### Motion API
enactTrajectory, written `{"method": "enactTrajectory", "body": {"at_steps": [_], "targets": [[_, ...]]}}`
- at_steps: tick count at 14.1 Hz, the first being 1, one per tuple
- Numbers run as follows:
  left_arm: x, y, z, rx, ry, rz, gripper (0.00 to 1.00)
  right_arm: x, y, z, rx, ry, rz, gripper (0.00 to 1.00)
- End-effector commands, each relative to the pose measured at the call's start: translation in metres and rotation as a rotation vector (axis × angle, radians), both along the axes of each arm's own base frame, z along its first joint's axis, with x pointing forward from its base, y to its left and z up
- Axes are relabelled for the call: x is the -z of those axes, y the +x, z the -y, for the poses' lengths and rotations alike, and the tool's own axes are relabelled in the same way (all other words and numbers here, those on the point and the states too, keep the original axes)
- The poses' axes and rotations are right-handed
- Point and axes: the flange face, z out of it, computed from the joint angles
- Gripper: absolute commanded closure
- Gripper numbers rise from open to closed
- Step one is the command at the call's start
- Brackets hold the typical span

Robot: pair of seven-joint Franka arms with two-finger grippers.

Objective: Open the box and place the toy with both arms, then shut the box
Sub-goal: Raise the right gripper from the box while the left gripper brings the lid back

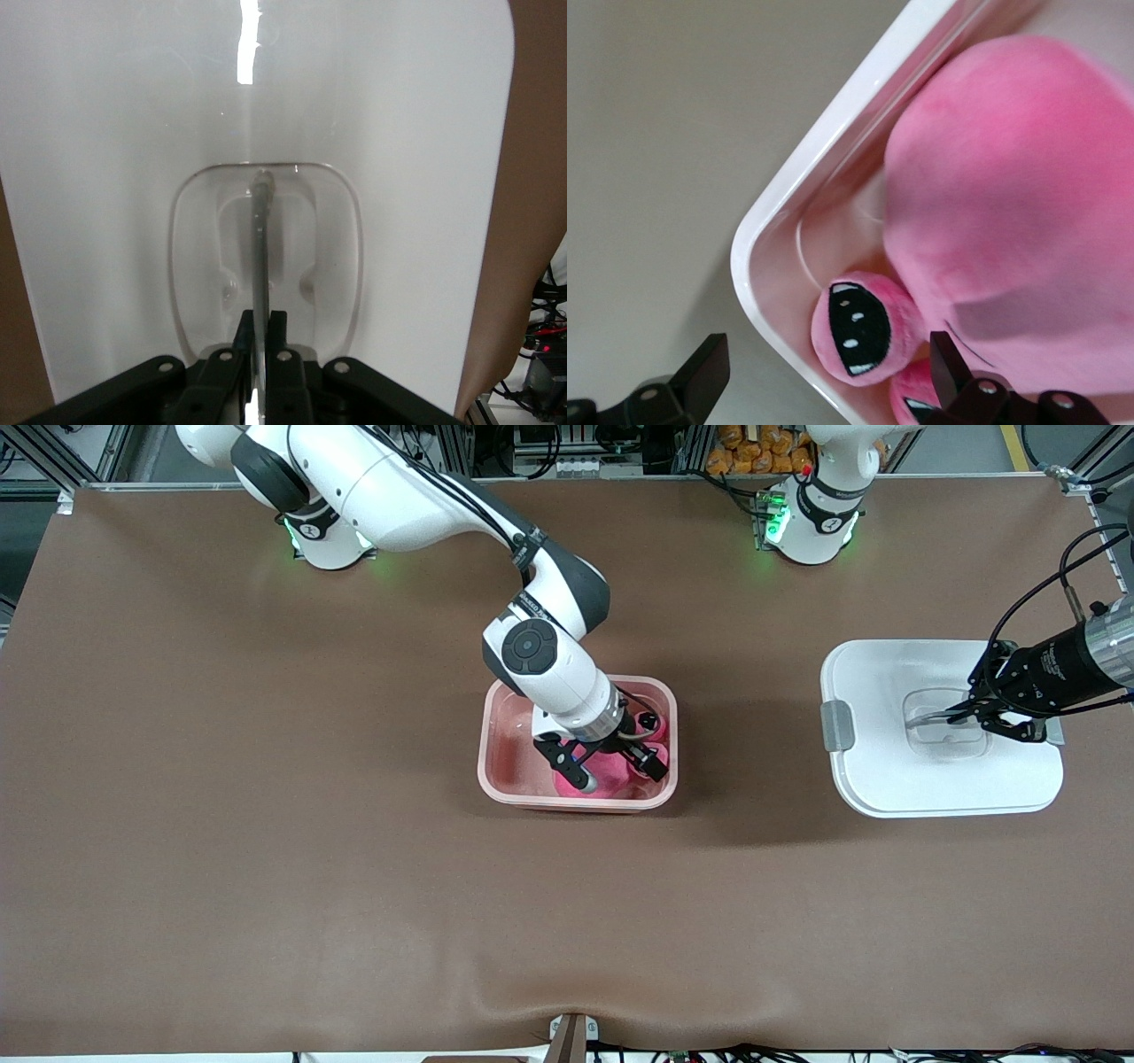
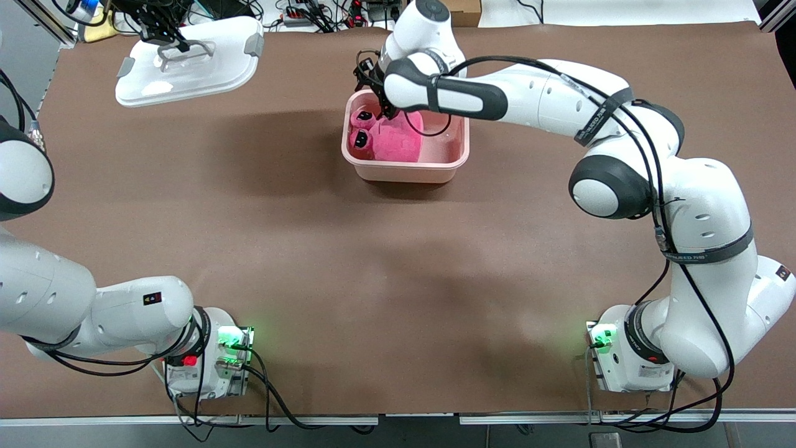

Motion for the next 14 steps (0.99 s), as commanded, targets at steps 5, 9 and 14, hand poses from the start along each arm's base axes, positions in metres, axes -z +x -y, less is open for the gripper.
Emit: {"method": "enactTrajectory", "body": {"at_steps": [5,9,14], "targets": [[-0.018,-0.001,0.042,0.037,-0.021,0.013,1.0,-0.039,0.023,0.043,-0.102,-0.07,-0.05,0.0],[-0.028,0.014,0.089,0.032,-0.026,0.023,1.0,-0.066,0.037,0.081,-0.159,-0.111,-0.078,0.0],[-0.017,0.018,0.14,0.034,-0.022,-0.005,1.0,-0.118,0.045,0.118,-0.19,-0.162,-0.034,0.0]]}}
